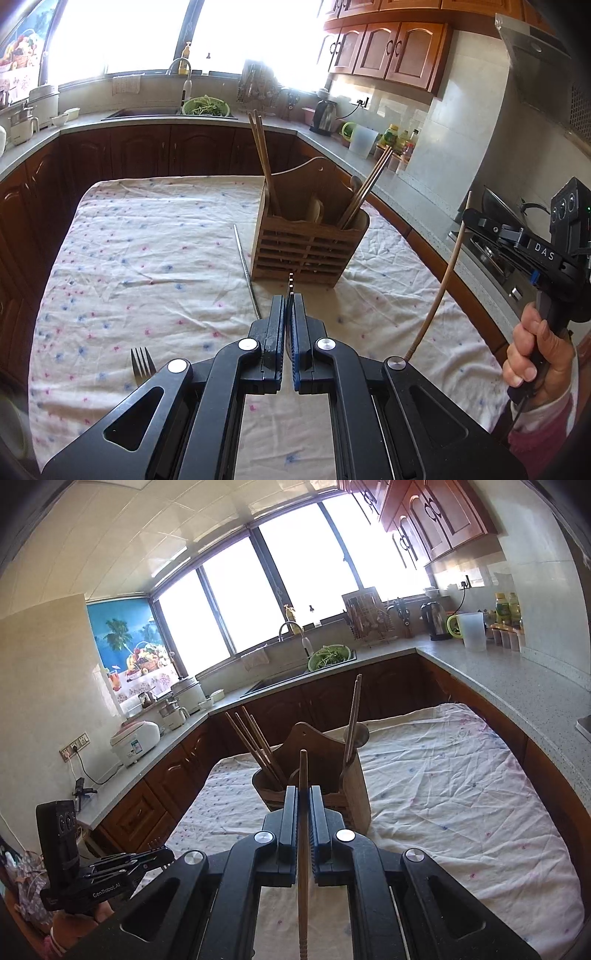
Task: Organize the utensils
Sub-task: 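Carry the fork and wooden chopstick upright toward the wooden holder with both tools, then lower the fork and chopstick into the holder and open both tools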
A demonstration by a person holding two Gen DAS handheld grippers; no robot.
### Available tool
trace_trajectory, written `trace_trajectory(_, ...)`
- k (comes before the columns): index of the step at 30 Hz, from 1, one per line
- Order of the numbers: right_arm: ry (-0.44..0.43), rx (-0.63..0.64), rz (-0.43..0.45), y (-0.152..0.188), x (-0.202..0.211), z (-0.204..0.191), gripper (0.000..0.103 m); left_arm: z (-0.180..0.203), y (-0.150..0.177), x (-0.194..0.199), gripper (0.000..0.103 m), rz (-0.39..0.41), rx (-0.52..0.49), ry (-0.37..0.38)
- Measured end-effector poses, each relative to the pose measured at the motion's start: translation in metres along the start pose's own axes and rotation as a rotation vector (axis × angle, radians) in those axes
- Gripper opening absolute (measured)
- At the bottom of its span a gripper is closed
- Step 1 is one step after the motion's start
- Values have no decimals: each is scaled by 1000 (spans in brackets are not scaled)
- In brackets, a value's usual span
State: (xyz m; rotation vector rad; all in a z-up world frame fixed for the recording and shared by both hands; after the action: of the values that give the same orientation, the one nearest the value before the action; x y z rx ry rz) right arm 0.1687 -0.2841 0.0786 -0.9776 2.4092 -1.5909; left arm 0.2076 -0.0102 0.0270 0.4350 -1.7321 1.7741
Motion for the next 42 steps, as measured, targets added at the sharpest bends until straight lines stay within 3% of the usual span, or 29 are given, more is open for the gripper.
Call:
trace_trajectory(13, 8, 21, 87, -32, 1, 1, 5, -9, -35, 3, 2, 73, 43, -22)
trace_trajectory(25, 32, 65, 233, -102, -11, 5, 5, -23, -117, -1, 2, 217, 110, -87)
trace_trajectory(34, 59, 83, 312, -139, -38, 26, 5, -29, -163, -44, 2, 277, 163, -145)
trace_trajectory(42, 68, 99, 277, -119, -72, 41, 5, -13, -153, -98, 2, 249, 125, -200)
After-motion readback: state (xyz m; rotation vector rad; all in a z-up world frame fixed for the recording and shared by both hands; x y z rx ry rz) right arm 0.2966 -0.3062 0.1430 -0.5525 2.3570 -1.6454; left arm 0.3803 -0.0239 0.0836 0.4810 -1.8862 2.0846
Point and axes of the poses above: each gripper's, at about its wrist camera, not at the fingertips, and x roughly against the way its jaws point, z to its right, y to its underside, the point moved 6 cm from there along -x, roughly the way its jaws point, and after that the axes turned 15 degrees about -y, right-handed, at the moved point
